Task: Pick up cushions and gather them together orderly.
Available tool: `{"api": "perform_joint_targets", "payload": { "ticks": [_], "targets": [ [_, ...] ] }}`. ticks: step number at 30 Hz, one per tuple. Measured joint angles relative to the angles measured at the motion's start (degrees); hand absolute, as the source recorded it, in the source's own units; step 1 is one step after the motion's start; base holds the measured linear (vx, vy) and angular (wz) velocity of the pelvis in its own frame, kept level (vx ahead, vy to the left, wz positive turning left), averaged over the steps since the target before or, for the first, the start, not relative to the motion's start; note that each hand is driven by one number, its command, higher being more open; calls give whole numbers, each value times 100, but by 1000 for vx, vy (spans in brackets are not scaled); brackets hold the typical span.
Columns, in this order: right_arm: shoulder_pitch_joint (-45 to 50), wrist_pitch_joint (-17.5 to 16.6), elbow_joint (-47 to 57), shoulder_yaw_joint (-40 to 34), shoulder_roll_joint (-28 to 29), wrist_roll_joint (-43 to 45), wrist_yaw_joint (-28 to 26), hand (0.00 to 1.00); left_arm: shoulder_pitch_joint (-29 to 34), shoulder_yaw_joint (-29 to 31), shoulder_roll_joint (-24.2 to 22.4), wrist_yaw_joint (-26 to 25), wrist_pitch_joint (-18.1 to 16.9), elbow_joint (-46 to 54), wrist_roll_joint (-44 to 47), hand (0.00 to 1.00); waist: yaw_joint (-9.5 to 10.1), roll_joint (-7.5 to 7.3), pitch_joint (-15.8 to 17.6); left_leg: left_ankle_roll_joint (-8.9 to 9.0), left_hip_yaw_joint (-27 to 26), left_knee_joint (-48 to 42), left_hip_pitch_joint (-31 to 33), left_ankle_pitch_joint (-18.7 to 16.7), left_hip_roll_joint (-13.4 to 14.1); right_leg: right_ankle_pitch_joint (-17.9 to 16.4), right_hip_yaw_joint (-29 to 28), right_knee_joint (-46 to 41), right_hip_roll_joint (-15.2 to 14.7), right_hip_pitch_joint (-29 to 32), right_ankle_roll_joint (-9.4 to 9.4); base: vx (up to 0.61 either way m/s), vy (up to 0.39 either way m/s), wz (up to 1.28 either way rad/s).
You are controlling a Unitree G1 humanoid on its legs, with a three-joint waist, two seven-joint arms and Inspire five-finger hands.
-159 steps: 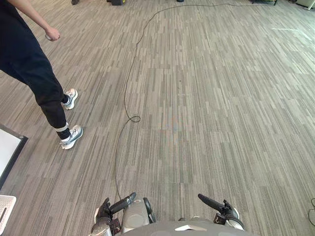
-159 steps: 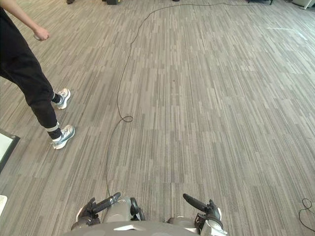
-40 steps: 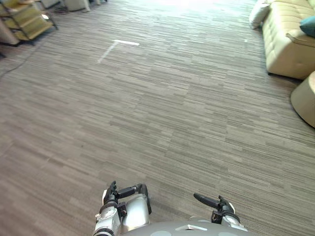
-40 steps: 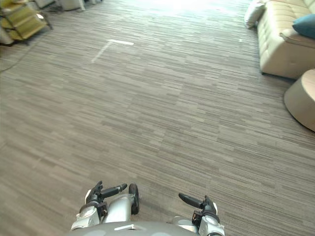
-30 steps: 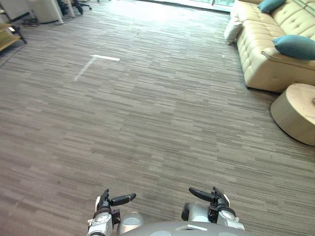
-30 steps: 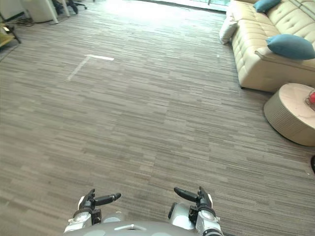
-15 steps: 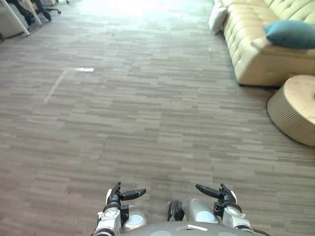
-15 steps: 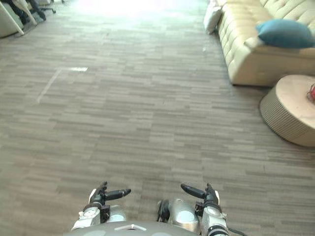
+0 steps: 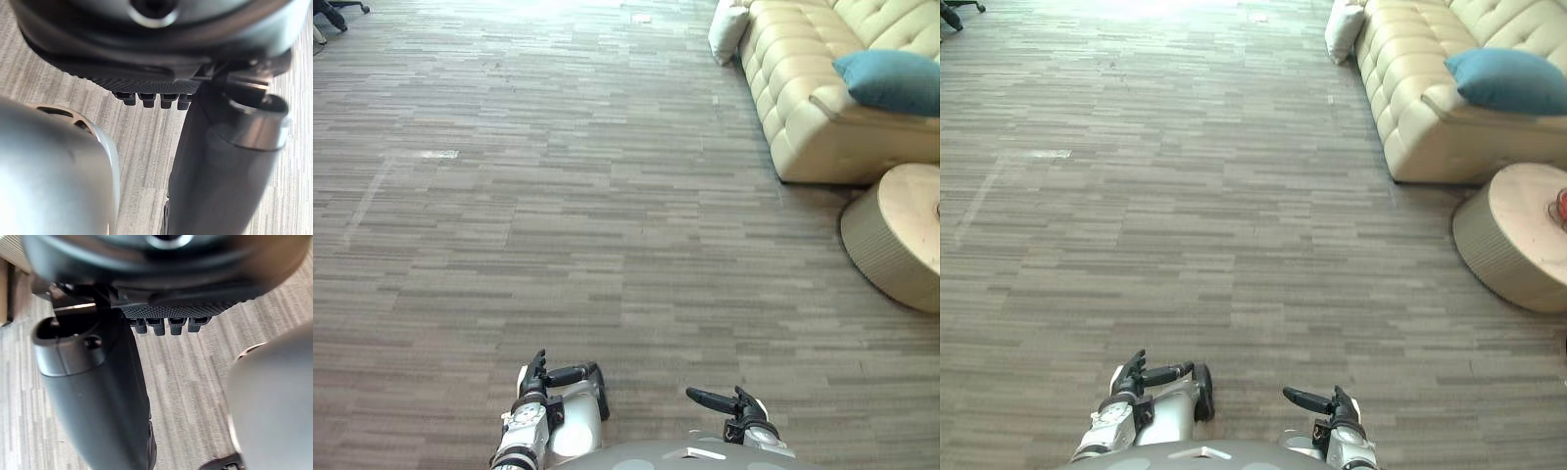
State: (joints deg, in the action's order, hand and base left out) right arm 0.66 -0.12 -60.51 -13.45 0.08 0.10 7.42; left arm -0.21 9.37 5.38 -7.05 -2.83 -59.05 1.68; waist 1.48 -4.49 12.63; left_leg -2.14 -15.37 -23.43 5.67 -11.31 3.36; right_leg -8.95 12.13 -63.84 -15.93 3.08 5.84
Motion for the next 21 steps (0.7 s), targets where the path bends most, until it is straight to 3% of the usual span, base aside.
{"api": "perform_joint_targets", "payload": {
  "ticks": [2, 4, 6, 7, 8, 9, 10, 11, 12, 13, 14, 16, 17, 18, 19, 20, 21],
  "targets": [
    [5, -82, 143, 152, -24, -13, -30, 100, 71, -65, 0, -11, 39, 7, 1, 100, -39, 76, -25, 53, 10, 311, -596, -214, 29, -213, 257, -310, -61, 576, -332, 534, 69, -4],
    [-48, -133, 228, 178, -63, -4, -53, 100, 117, -163, 7, -7, 41, -29, 1, 100, -109, 125, -18, 116, 13, 667, -993, -260, 56, -331, 506, 291, 17, 1111, -473, 419, -6, 5],
    [-210, -112, 205, 169, -134, -3, -62, 100, 94, -174, -10, -2, 62, -143, 2, 100, -208, 191, 36, 232, -4, 929, -1400, -329, 166, -348, 864, 1625, 204, 1543, -514, 520, -96, 5],
    [-230, -117, 233, 160, -156, 5, -67, 100, 98, -220, -22, -1, 83, -176, -5, 100, -231, 239, 65, 349, -46, 1167, -1755, -403, 272, -186, 1043, 3131, 510, 1691, -433, 690, -166, 6],
    [-239, -117, 239, 154, -156, 6, -69, 100, 97, -231, -22, 1, 86, -201, -10, 100, -250, 242, 68, 388, -47, 1255, -1881, -428, 300, -56, 1070, 3599, 595, 1714, -415, 746, -234, 18],
    [-248, -107, 238, 131, -153, 11, -78, 100, 100, -239, -27, 6, 91, -245, -11, 100, -287, 214, 78, 480, -45, 1434, -2144, -488, 316, 416, 1027, 4395, 707, 1685, -398, 663, -251, 36],
    [-258, -91, 252, 53, -182, 10, -95, 100, 111, -242, -49, 10, 94, -324, -27, 100, -337, 245, 87, 550, 45, 1557, -2402, -544, 376, 1185, 919, 4324, 836, 1557, -647, 679, -262, 34],
    [-261, -90, 267, 46, -182, 1, -95, 100, 91, -236, -102, 13, 95, -337, -28, 100, -327, 315, 92, 555, 30, 1547, -2450, -534, 439, 1004, 934, 4129, 869, 1590, -891, 838, -324, 23],
    [-266, -90, 355, -82, -213, -1, -99, 100, 93, -217, -196, 72, 72, -302, -61, 100, -311, 451, 105, 665, 50, 1214, -2474, -461, 607, 314, 929, 3391, 862, 1703, -972, 570, -219, 3],
    [-265, -89, 362, -116, -206, 0, -100, 100, 93, -216, -204, 73, 75, -302, -72, 100, -318, 463, 107, 681, 64, 1130, -2470, -452, 636, 220, 936, 3300, 855, 1699, -992, 815, -355, 9],
    [-253, -65, 424, -186, -215, 1, -94, 100, 92, -195, -215, 69, 81, -304, -124, 100, -339, 496, 88, 838, 245, 217, -2206, -362, 843, -199, 1010, 3017, 872, 1575, -1043, 515, -246, 20],
    [-164, 11, 479, -173, -168, -1, -86, 100, 115, -54, -285, 97, 85, -108, -158, 100, -354, 649, 102, 1340, 924, -2748, -1027, 169, 1322, -576, 1201, 3114, 1156, 965, -1113, 689, -306, 20],
    [-99, 54, 467, -80, -157, 1, -69, 100, 157, 130, -333, 98, 82, 102, -170, 100, -305, 668, 103, 1383, 920, -4169, -374, 204, 1540, -716, 1215, 3381, 1391, 465, -1157, 618, -234, 2],
    [-98, 55, 467, -78, -157, 1, -69, 100, 157, 131, -333, 97, 82, 105, -170, 100, -305, 667, 103, 1379, 919, -4183, -365, 202, 1542, -720, 1215, 3387, 1394, 456, -1158, 576, -176, -7],
    [-53, 111, 461, -58, -108, 5, -53, 100, 177, 227, -310, 48, 27, 315, -170, 100, -245, 589, 137, 1082, 722, -4487, 212, 20, 1577, -764, 1201, 3888, 1540, -180, -1136, 359, -89, -4],
    [-27, 113, 459, -59, -92, 8, -45, 100, 177, 234, -302, 37, 16, 367, -165, 100, -214, 550, 136, 1016, 635, -4377, 344, -40, 1564, -762, 1189, 4004, 1549, -302, -1133, 428, -95, -10],
    [27, 117, 447, -57, -60, 13, -27, 100, 163, 243, -280, 12, -38, 437, -122, 100, -161, 434, 178, 772, 434, -3822, 740, -189, 1475, -754, 1145, 4315, 1558, -629, -1109, 328, -62, -9]
  ]
}}
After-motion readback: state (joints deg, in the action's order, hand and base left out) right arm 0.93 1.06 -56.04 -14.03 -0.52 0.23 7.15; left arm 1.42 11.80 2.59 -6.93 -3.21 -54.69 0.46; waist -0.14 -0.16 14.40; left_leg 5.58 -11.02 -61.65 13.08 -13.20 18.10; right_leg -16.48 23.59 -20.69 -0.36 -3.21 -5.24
